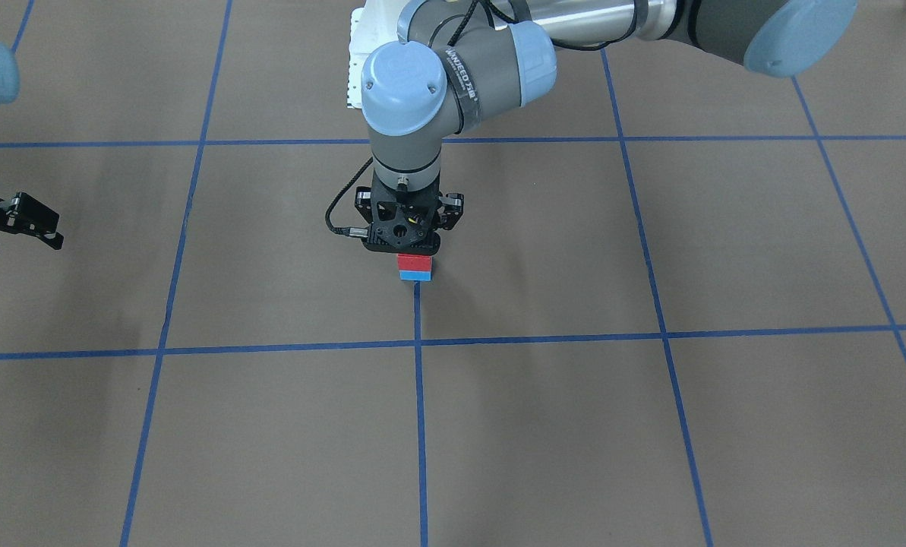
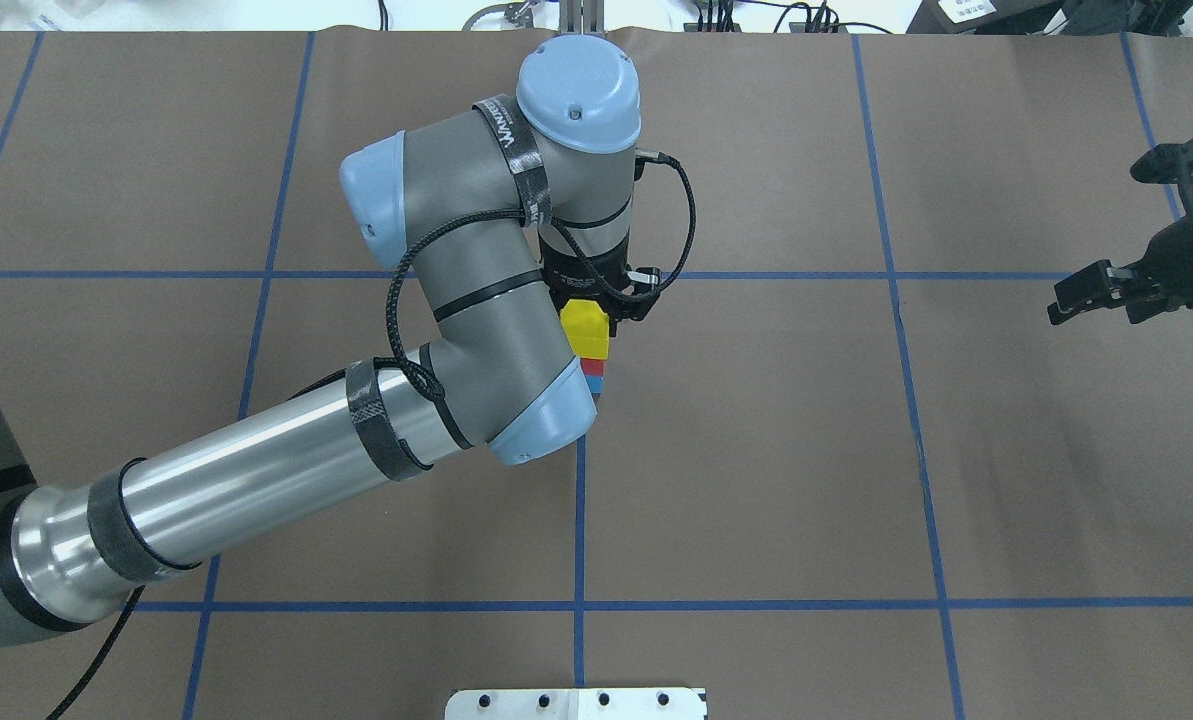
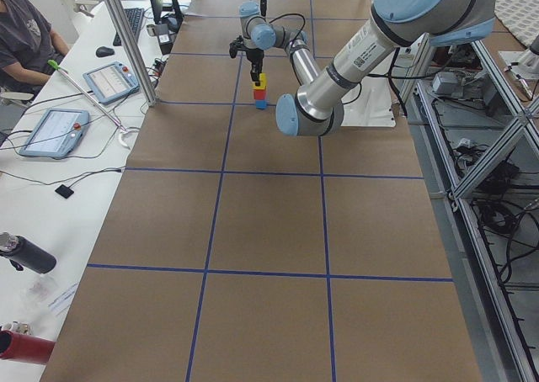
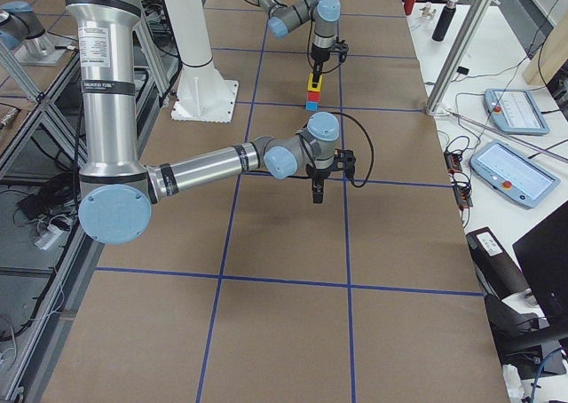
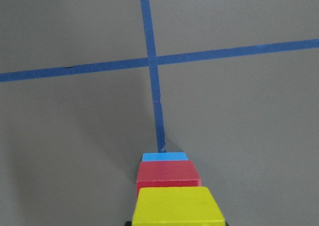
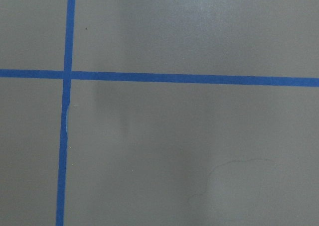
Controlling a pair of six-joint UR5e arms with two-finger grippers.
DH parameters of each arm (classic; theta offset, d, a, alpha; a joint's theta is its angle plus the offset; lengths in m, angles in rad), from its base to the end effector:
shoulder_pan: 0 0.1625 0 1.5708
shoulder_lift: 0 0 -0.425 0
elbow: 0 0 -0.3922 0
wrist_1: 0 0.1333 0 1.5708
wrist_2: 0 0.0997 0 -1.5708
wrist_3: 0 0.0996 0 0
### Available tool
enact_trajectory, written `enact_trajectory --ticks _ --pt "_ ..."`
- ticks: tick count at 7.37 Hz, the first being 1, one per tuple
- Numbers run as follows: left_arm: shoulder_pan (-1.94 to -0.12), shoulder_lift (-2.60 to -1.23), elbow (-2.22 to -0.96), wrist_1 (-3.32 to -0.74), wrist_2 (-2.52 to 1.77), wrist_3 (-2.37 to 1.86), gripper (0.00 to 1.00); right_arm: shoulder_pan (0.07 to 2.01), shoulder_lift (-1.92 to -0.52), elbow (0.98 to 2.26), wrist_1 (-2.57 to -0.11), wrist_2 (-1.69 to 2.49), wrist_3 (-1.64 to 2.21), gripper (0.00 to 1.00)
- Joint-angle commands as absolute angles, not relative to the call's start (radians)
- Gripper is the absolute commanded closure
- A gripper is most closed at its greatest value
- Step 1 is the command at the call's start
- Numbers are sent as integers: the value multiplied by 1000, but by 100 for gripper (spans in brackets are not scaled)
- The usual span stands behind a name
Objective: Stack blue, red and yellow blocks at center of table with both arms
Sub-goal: 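Lower the yellow cube onto the red cube and hold it there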
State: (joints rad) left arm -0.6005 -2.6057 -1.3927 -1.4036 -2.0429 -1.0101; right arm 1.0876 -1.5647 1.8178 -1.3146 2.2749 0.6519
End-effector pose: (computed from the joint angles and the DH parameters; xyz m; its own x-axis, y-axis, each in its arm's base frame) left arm 0.5737 -0.4996 0.0881 0.6797 0.1085 -0.7254 -0.1145 0.9926 0.0412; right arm -0.1743 -0.4804 0.5070 0.6661 -0.0346 0.7451 0.0020 0.9990 0.0447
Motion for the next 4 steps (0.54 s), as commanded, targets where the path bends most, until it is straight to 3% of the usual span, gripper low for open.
enact_trajectory --ticks 1,4 --pt "-606 -2605 -1396 -1402 -2042 -1011 100 1088 -1565 1818 -1315 2275 652 0" --pt "-611 -2602 -1396 -1402 -2039 -1011 100 1088 -1565 1818 -1315 2275 652 0"
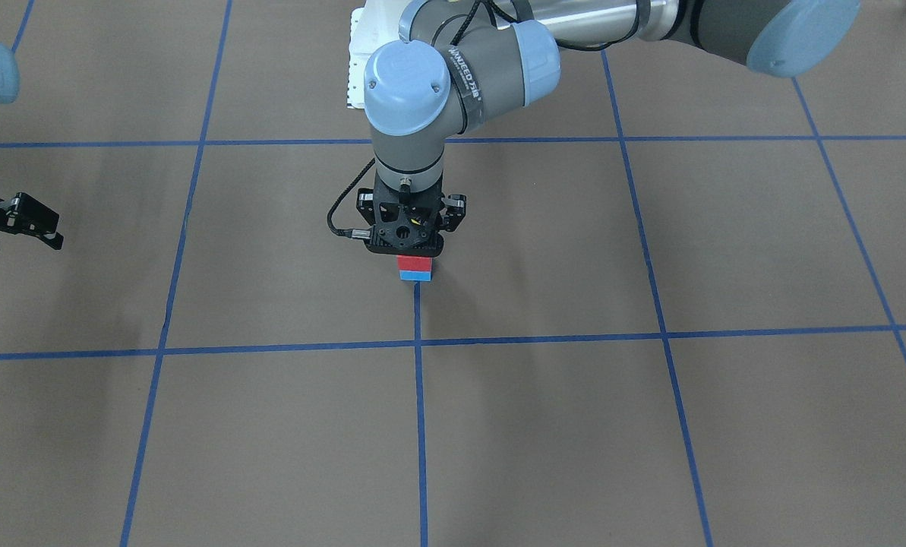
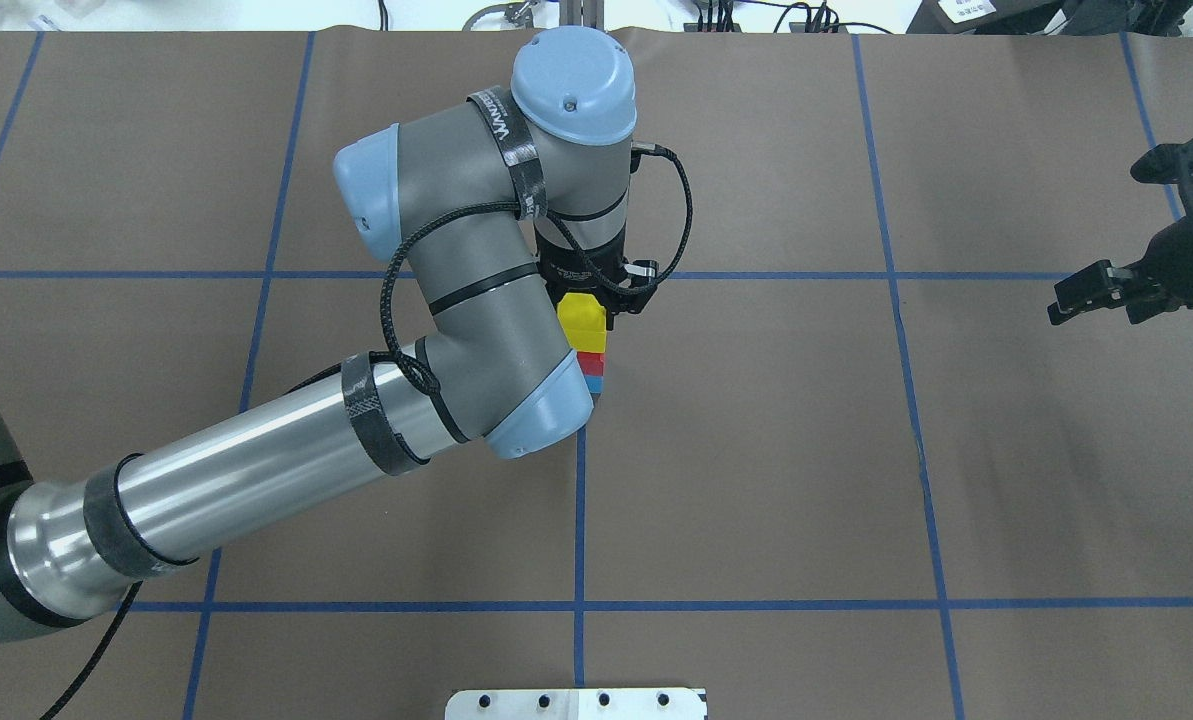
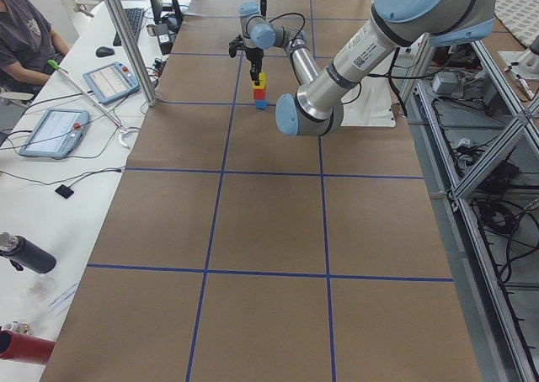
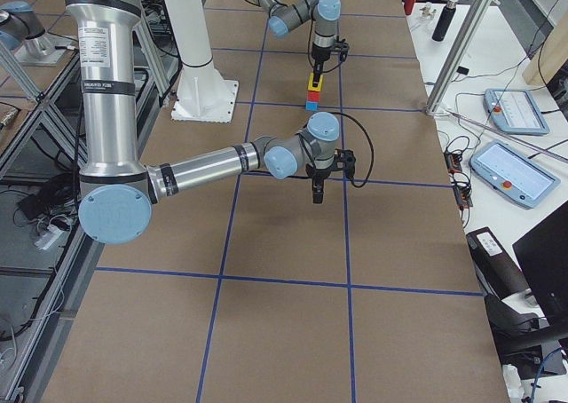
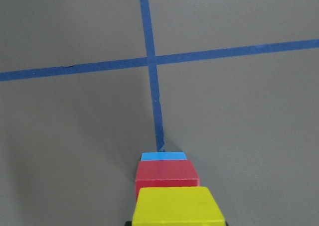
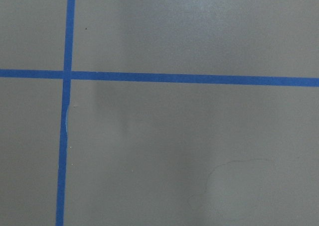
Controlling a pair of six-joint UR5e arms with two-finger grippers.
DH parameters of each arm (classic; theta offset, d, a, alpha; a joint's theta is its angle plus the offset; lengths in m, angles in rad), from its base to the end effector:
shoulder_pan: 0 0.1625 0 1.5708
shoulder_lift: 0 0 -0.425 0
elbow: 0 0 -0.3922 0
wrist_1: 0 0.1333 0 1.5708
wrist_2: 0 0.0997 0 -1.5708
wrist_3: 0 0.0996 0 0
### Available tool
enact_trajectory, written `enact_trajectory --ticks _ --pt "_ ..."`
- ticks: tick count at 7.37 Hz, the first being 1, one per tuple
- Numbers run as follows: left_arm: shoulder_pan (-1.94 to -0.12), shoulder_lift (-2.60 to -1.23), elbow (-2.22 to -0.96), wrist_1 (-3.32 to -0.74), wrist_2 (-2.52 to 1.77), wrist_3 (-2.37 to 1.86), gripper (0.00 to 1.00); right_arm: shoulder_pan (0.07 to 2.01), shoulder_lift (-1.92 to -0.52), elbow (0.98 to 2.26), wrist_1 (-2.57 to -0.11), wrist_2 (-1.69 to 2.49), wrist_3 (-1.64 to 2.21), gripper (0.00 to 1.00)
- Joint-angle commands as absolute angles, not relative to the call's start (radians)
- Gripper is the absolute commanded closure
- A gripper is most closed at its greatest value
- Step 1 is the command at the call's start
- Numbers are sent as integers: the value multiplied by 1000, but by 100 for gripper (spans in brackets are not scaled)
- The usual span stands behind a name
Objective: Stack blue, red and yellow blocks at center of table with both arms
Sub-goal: 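Lower the yellow cube onto the red cube and hold it there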
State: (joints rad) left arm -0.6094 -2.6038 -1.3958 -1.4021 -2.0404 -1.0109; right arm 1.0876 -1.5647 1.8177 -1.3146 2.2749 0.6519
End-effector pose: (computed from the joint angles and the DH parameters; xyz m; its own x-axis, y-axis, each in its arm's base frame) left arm 0.5685 -0.5044 0.0886 0.6819 0.1016 -0.7244 -0.1036 0.9937 0.0419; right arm -0.1743 -0.4804 0.5070 0.6661 -0.0346 0.7451 0.0020 0.9990 0.0446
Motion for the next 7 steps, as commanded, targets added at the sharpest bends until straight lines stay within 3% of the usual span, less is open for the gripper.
enact_trajectory --ticks 1,7 --pt "-611 -2602 -1394 -1404 -2037 -1011 100 1088 -1565 1818 -1315 2275 652 0" --pt "-606 -2597 -1393 -1414 -2039 -1043 100 1088 -1566 1818 -1315 2275 653 0"
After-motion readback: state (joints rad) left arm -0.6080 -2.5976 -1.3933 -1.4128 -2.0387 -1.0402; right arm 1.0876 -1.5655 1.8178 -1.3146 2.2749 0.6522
